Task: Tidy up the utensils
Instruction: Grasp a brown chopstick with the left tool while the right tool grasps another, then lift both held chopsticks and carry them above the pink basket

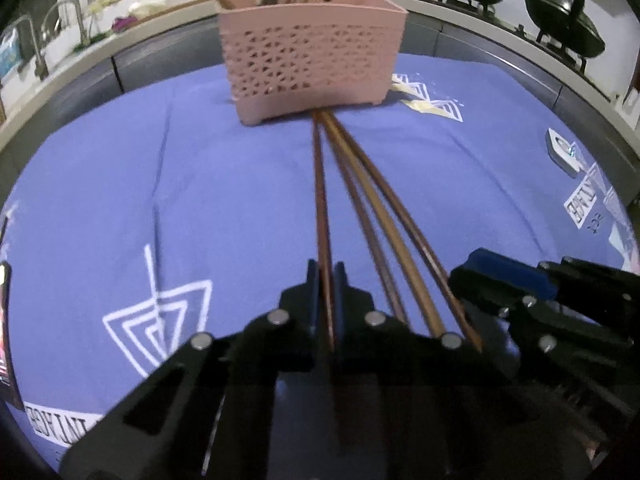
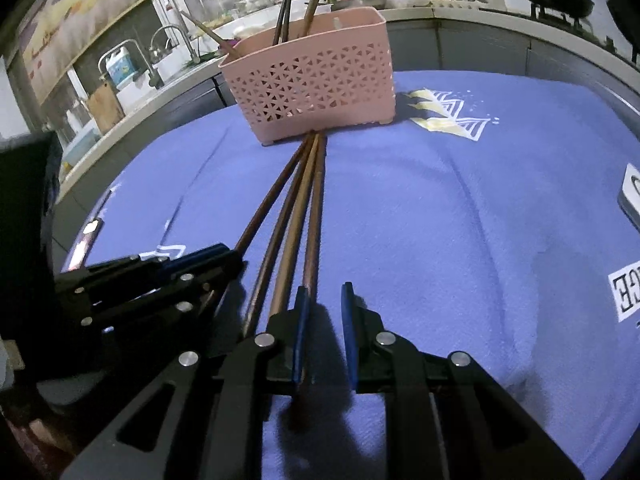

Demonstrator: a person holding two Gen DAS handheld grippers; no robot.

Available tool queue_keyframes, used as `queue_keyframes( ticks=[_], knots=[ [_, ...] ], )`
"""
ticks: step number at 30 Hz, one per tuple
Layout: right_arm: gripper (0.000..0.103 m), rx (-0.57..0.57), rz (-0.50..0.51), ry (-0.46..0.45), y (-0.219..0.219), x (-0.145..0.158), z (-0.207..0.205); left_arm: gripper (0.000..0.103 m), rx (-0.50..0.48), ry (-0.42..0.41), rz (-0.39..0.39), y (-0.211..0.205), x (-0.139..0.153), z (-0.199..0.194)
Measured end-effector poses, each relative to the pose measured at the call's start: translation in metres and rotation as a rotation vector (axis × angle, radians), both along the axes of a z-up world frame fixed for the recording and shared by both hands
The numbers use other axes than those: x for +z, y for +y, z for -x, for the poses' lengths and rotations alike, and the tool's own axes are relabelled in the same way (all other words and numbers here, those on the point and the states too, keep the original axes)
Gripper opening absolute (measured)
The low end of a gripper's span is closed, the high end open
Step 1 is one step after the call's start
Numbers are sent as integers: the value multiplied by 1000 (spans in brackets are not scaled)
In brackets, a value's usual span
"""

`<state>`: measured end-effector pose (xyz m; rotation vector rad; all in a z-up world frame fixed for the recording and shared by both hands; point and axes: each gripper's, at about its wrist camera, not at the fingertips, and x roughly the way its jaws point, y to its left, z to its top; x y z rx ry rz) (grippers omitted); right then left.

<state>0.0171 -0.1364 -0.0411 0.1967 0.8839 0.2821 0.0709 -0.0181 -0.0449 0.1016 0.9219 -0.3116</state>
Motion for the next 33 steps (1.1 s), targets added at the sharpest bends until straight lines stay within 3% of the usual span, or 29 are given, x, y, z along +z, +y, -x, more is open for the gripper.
queue_keyframes(
  ticks=[8, 12, 14, 27, 33],
  knots=[
    [19, 43, 24, 27, 13, -4, -5, 7, 30, 48, 41, 42, 0, 16],
    [8, 36, 73, 4, 15, -5, -5, 7, 35, 69, 56, 48, 0, 21],
    [7, 17, 62, 13, 10, -5, -4, 7, 36, 71, 49, 46, 0, 21],
    [7, 12, 89, 57, -26, -7, 41, 13, 44, 95, 51, 33, 4, -17],
    [9, 27, 89, 68, -25, -5, 28, 19, 30, 82, 24, 22, 6, -41]
  ],
)
